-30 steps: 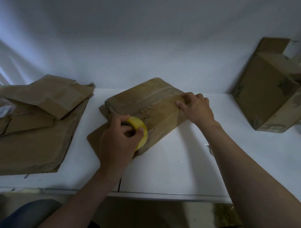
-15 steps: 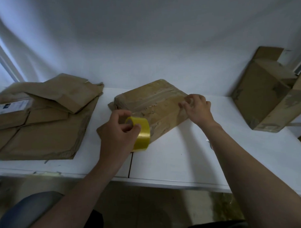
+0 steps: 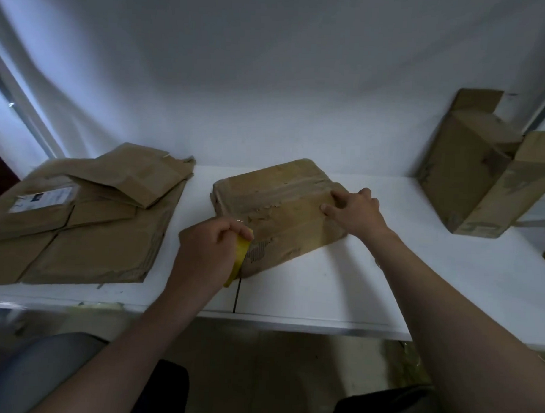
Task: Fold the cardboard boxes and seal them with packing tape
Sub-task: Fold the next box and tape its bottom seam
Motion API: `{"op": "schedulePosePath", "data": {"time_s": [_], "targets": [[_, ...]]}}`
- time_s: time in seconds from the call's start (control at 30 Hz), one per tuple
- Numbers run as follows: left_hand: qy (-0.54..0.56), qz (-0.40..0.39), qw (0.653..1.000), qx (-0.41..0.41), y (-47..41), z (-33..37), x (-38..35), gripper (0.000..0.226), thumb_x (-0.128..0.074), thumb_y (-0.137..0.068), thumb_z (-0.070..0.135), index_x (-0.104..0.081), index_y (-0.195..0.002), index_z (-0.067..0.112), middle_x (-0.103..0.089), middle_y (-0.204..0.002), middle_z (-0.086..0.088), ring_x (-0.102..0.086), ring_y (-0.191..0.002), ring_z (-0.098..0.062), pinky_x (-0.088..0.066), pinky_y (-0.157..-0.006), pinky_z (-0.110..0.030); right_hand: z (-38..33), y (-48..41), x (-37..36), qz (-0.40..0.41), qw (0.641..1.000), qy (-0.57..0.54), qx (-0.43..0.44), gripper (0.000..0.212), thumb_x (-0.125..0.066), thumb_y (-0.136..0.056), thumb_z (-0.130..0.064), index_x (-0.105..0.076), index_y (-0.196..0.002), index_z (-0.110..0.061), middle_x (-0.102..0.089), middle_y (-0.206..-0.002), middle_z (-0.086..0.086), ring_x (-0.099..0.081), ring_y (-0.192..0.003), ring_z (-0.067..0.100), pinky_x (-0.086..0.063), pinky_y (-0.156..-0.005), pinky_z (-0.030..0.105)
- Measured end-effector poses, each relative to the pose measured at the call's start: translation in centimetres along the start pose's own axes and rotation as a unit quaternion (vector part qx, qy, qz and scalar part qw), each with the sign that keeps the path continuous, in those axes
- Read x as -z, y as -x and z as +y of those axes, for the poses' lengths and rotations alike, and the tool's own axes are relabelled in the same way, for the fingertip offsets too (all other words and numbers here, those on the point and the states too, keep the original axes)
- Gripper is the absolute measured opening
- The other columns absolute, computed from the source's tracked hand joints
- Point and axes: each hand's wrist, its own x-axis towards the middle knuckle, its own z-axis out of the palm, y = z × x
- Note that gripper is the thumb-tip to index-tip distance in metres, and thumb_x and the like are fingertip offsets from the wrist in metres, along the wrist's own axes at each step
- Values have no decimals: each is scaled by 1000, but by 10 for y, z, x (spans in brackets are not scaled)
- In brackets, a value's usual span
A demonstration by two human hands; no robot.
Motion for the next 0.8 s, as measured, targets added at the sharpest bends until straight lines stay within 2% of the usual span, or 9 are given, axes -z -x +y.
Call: {"op": "schedulePosePath", "data": {"time_s": [0.1, 0.23, 0.3, 0.37, 0.4, 0.47, 0.57, 0.7, 0.8], "targets": [[-15, -29, 999, -10, 16, 5, 7, 43, -39, -103, 16, -71, -76, 28, -62, -93, 12, -54, -78, -11, -38, -59, -26, -5, 26, -1, -17, 998, 51, 13, 38, -51, -96, -56, -57, -126, -34, -44, -125, 12, -37, -123, 38, -39, -100, 48], [-35, -101, 994, 5, 34, 5, 4, 43, -37, -106, 23, -73, -86, 37, -54, -100, 20, -50, -85, -4, -43, -70, -25, -12, 62, -2, -14, 998, 46, 28, 36, -53, -97, -47, -61, -128, -31, -48, -129, 12, -40, -124, 39, -43, -103, 48], [-3, -147, 988, 45, 36, 2, 0, 42, -35, -106, 20, -72, -103, 39, -46, -118, 16, -47, -104, -9, -42, -88, -32, -13, 76, -5, -5, 998, 19, 55, 28, -56, -94, -44, -69, -118, -35, -63, -119, 5, -52, -116, 34, -49, -97, 44], [23, -181, 979, 87, 38, 2, -2, 43, -34, -104, 16, -70, -116, 37, -45, -132, 11, -43, -125, -18, -37, -109, -42, -14, 87, -1, 4, 998, -23, 56, 23, -58, -94, -37, -77, -104, -31, -73, -97, -2, -65, -99, 24, -55, -86, 37], [21, -196, 976, 98, 39, 2, -4, 42, -35, -104, 16, -69, -120, 34, -47, -139, 8, -43, -130, -21, -35, -114, -46, -14, 90, 3, 14, 998, -43, 48, 22, -58, -94, -35, -79, -99, -29, -74, -90, -4, -67, -91, 19, -56, -82, 34], [3, -213, 972, 100, 40, 1, -8, 40, -35, -104, 18, -66, -126, 31, -48, -140, 5, -46, -125, -21, -36, -112, -45, -10, 91, 12, 54, 995, -74, 43, 21, -59, -95, -34, -79, -98, -30, -75, -90, -8, -68, -89, 14, -55, -81, 31], [0, -212, 972, 103, 37, -2, -10, 37, -37, -105, 20, -61, -132, 30, -43, -125, 6, -43, -113, -17, -39, -107, -44, -1, 77, 20, 70, 991, -92, 65, 21, -61, -98, -30, -76, -112, -28, -73, -112, -5, -64, -108, 14, -45, -89, 26], [-6, -223, 967, 123, 29, -7, -15, 32, -43, -104, 22, -64, -127, 28, -46, -122, 3, -46, -112, -19, -39, -107, -45, -2, 44, 15, -13, 994, -66, 89, 42, -62, -99, -37, -61, -138, -22, -56, -144, 1, -47, -136, 20, -35, -106, 30], [-36, -260, 957, 121, 22, -10, -21, 33, -43, -105, 23, -64, -129, 26, -48, -119, 5, -45, -104, -14, -35, -95, -37, -7, 17, 12, -69, 991, -59, 96, 61, -66, -96, -38, -45, -151, -23, -39, -158, 3, -38, -144, 23, -32, -114, 36]]}}
